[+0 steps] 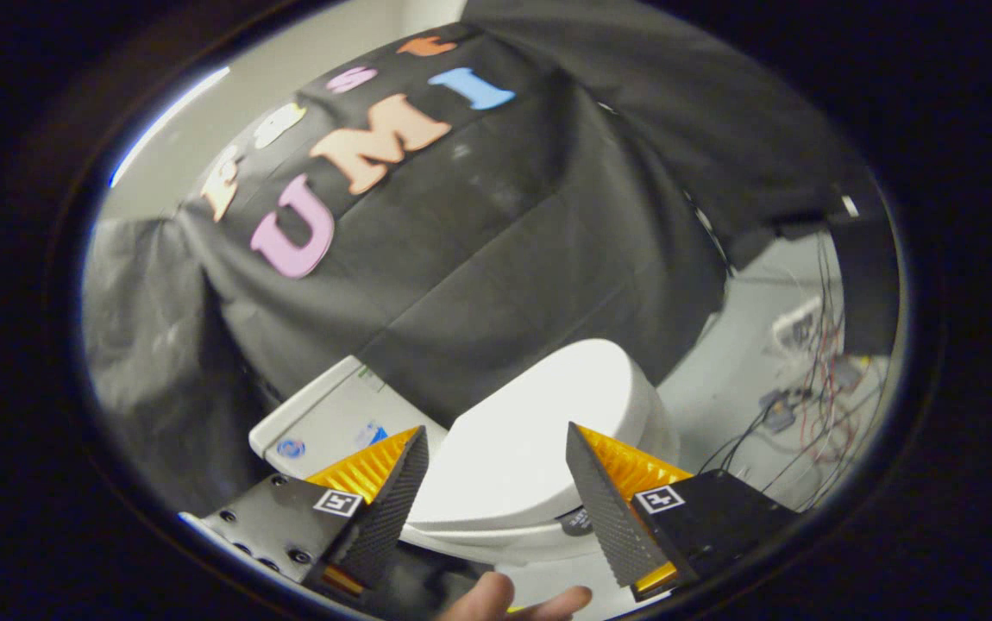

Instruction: Open the toilet lid.

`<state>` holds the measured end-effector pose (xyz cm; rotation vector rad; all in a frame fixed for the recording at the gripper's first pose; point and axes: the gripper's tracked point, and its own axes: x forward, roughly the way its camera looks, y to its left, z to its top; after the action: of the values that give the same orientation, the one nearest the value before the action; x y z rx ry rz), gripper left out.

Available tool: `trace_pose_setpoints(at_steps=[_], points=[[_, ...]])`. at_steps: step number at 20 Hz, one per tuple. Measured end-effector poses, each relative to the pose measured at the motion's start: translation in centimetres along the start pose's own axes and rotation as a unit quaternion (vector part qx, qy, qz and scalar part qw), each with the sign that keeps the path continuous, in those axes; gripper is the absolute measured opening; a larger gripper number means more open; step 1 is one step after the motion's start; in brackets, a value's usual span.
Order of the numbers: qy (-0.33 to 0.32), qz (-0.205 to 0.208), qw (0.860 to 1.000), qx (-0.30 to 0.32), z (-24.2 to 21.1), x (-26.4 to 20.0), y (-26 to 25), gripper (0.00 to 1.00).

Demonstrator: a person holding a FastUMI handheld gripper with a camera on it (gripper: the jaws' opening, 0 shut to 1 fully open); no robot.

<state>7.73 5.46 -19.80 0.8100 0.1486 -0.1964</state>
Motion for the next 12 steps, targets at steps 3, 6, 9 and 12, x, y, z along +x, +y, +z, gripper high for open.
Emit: trace_pose_setpoints(at_steps=[3,6,9,12], points=[[0.027,-0.035,0.996,0.071,-3.2,0.7,-3.5,0.97],[0.045,-0.052,0.990,0.124,-5.4,1.1,-5.2,0.97],[0.053,-0.077,0.981,0.171,-7.0,1.1,-7.4,0.97],[0.067,-0.086,0.975,0.193,-8.5,1.5,-7.8,0.97]])
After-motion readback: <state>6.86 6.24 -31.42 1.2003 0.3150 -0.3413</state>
